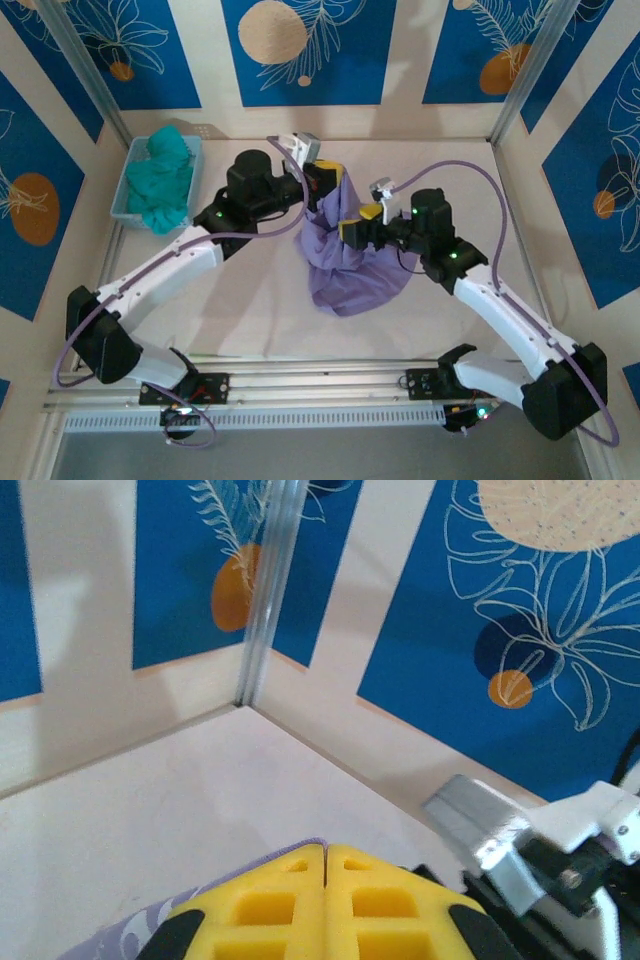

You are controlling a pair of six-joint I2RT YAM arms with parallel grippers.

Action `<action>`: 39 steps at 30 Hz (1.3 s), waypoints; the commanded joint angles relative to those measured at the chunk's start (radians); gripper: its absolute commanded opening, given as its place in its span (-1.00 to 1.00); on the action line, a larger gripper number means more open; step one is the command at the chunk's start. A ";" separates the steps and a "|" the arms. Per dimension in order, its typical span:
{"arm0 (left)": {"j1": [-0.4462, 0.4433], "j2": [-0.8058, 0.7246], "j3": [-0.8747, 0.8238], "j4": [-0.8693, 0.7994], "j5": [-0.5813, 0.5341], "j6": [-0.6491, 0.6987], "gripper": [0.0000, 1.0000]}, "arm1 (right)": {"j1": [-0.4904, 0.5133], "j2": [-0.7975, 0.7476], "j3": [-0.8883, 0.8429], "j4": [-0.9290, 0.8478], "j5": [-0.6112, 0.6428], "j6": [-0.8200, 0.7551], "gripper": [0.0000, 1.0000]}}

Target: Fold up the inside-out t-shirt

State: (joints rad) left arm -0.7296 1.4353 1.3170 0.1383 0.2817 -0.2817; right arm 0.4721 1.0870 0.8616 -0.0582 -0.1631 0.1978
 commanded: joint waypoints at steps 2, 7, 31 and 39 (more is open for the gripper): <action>-0.030 0.003 -0.005 0.105 0.180 -0.026 -1.00 | 0.000 0.055 0.024 0.039 0.195 0.012 -0.20; -0.030 -0.048 -0.137 0.043 0.339 0.077 -0.49 | -0.092 -0.036 -0.145 0.003 0.201 0.157 -1.00; 0.070 0.387 -0.095 -0.269 0.102 0.012 0.26 | -0.176 -0.112 -0.309 -0.087 0.193 0.319 -1.00; 0.071 0.499 0.017 -0.220 0.123 0.016 0.21 | -0.178 -0.103 -0.311 -0.077 0.180 0.308 -1.00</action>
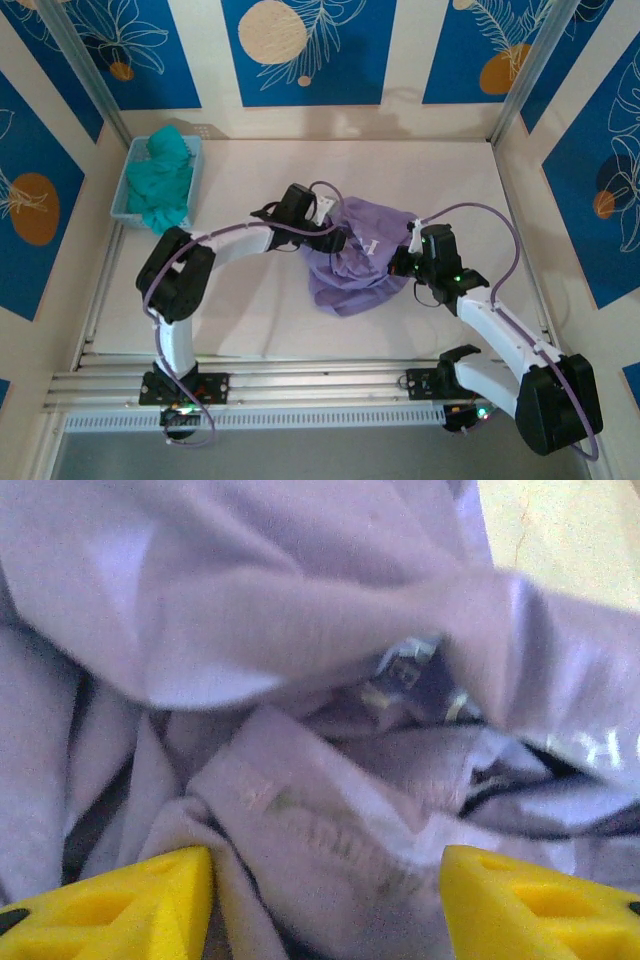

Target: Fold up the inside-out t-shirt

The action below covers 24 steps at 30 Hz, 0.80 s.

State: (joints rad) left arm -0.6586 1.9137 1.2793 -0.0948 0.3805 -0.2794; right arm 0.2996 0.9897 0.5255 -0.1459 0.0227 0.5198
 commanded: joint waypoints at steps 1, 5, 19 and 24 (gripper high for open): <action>0.000 0.032 0.067 -0.005 0.016 0.027 0.21 | -0.009 -0.009 0.022 0.010 -0.004 -0.015 -1.00; -0.001 0.062 0.088 -0.021 0.016 0.057 0.14 | -0.019 -0.014 0.017 0.017 -0.010 -0.019 -1.00; 0.000 0.102 0.143 -0.095 0.100 0.085 -0.34 | -0.061 -0.012 0.039 0.025 -0.033 -0.042 -1.00; 0.016 0.065 0.130 -0.065 0.135 0.069 -1.00 | -0.078 -0.018 0.047 0.028 -0.036 -0.044 -1.00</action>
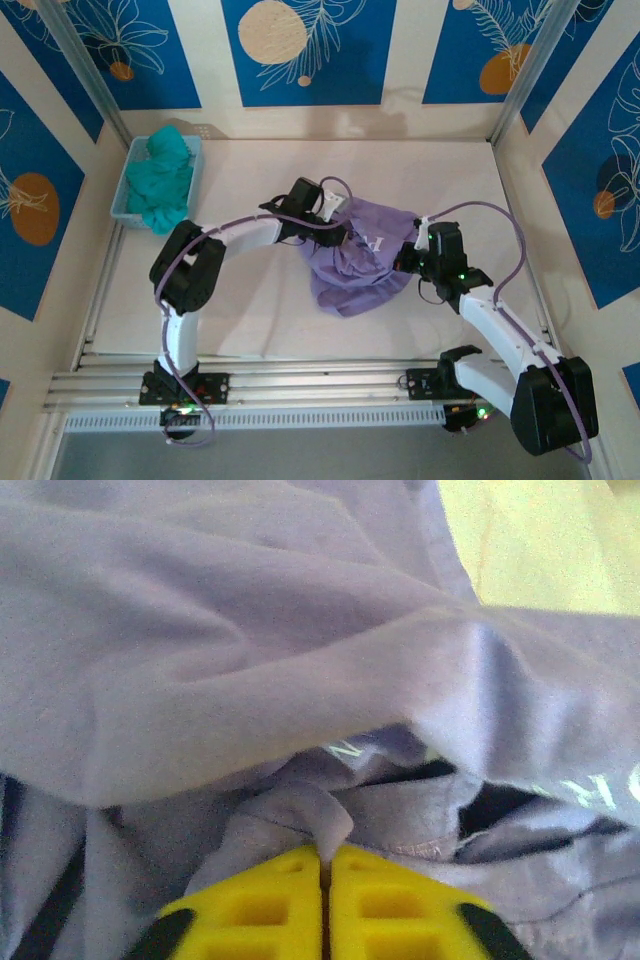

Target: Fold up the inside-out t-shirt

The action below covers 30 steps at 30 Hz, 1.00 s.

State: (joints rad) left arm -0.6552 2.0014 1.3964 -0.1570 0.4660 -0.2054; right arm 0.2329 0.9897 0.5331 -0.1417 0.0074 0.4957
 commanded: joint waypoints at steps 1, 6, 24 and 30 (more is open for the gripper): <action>0.021 -0.041 0.001 0.014 0.059 -0.013 -1.00 | -0.015 -0.019 0.043 0.026 -0.020 -0.021 -1.00; 0.087 -0.192 -0.105 0.175 0.103 -0.098 -1.00 | -0.046 -0.022 0.098 0.030 -0.020 -0.036 -1.00; 0.200 -0.775 -0.194 0.426 -0.142 -0.289 -1.00 | -0.104 0.234 1.013 -0.365 -0.198 -0.370 -0.95; 0.214 -0.804 -0.350 0.197 -0.477 -0.221 -1.00 | 0.081 0.399 1.064 -0.436 -0.149 -0.487 -0.93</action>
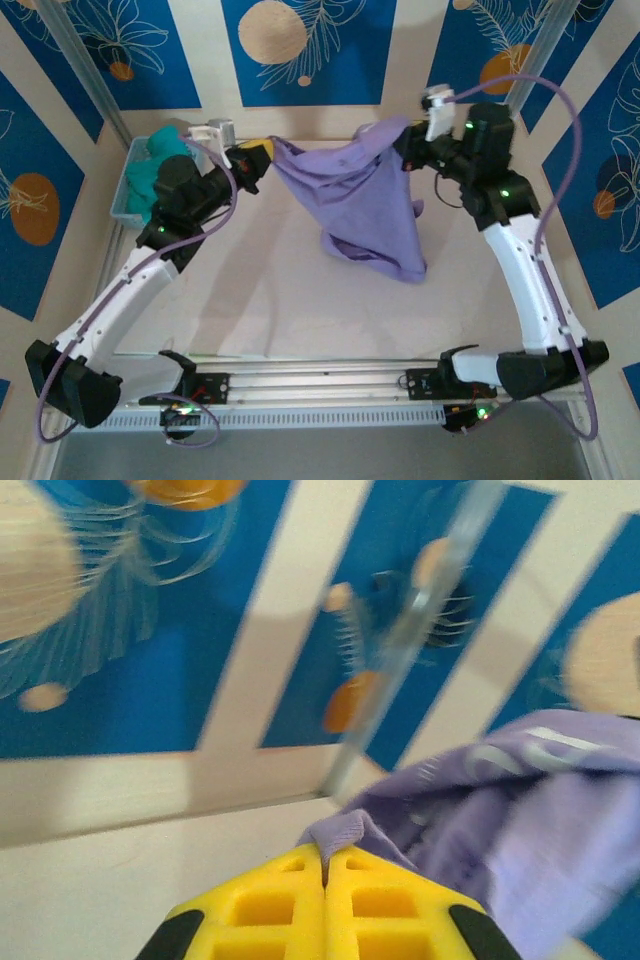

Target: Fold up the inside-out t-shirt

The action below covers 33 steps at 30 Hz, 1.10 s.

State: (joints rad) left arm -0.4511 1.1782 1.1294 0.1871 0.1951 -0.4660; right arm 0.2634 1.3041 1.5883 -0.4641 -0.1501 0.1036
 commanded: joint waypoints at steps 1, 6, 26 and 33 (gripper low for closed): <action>0.011 0.012 -0.128 -0.155 -0.248 0.053 -1.00 | 0.075 0.114 0.009 -0.128 0.014 -0.103 -0.93; 0.010 -0.020 -0.307 -0.164 -0.268 0.124 -0.99 | 0.159 0.223 -0.022 -0.160 -0.031 -0.087 -0.93; -0.285 0.040 -0.381 0.010 -0.105 0.364 0.37 | 0.243 0.387 -0.091 -0.101 -0.200 0.118 -0.91; -0.284 0.187 -0.298 0.111 -0.118 0.311 -0.09 | 0.242 0.366 -0.119 -0.115 -0.153 0.103 -0.87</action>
State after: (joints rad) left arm -0.7315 1.3392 0.7799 0.2089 0.0711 -0.1379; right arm 0.5003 1.6909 1.4918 -0.5652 -0.3141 0.2096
